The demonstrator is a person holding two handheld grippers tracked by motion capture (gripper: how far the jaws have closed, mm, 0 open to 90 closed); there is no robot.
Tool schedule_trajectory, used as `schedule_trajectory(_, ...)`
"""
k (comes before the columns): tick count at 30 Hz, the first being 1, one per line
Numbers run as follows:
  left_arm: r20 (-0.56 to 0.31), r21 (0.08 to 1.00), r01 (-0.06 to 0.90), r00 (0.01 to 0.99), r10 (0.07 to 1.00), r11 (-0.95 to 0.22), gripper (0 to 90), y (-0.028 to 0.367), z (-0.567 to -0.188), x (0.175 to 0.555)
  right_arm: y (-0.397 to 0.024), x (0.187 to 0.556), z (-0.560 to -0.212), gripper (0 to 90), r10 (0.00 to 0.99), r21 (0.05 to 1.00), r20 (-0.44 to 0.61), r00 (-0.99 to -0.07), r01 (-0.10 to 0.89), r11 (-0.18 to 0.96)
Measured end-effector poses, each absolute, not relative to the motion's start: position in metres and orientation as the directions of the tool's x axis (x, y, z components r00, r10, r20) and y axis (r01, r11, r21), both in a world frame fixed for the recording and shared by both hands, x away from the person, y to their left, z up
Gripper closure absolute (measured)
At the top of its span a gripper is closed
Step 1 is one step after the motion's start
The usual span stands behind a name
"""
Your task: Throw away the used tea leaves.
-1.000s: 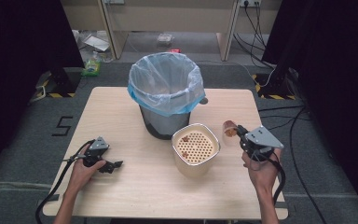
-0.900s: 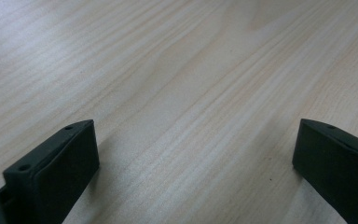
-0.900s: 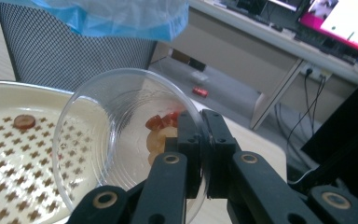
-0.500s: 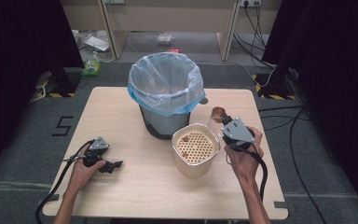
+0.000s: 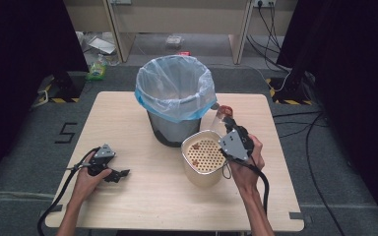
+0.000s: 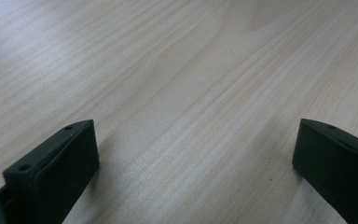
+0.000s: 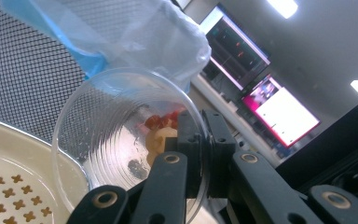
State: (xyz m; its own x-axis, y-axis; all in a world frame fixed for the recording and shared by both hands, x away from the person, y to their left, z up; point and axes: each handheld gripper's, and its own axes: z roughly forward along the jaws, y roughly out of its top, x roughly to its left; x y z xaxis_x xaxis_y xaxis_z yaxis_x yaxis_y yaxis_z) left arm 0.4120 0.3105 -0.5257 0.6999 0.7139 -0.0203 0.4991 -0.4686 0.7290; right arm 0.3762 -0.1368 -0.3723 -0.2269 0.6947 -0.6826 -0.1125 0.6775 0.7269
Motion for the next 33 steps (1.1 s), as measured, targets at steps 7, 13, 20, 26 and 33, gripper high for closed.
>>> schedule_trajectory(7, -0.021, 0.729, 0.499, 0.700, 0.714, -0.468, 0.0, 0.310, -0.526, 0.412, -0.128, 0.372, -0.380, 87.6, 0.652, 0.673, -0.739, -0.169, -0.173, 0.719)
schedule_trajectory(13, -0.021, 0.729, 0.499, 0.700, 0.714, -0.468, 0.0, 0.310, -0.526, 0.412, -0.122, 0.370, -0.379, 87.7, 0.620, 0.633, -0.773, -0.130, -0.204, 0.747)
schedule_trajectory(20, -0.021, 0.729, 0.499, 0.700, 0.714, -0.468, 0.0, 0.310, -0.526, 0.412, -0.115, 0.372, -0.384, 87.8, 0.558, 0.554, -0.827, -0.060, -0.248, 0.795)
schedule_trajectory(26, -0.020, 0.729, 0.499, 0.700, 0.714, -0.468, 0.0, 0.310, -0.526, 0.412, -0.109, 0.373, -0.389, 87.8, 0.540, 0.530, -0.841, -0.036, -0.258, 0.808)
schedule_trajectory(33, -0.020, 0.729, 0.499, 0.700, 0.714, -0.468, 0.0, 0.310, -0.526, 0.412, -0.102, 0.369, -0.394, 87.9, 0.470, 0.437, -0.881, 0.043, -0.302, 0.847)
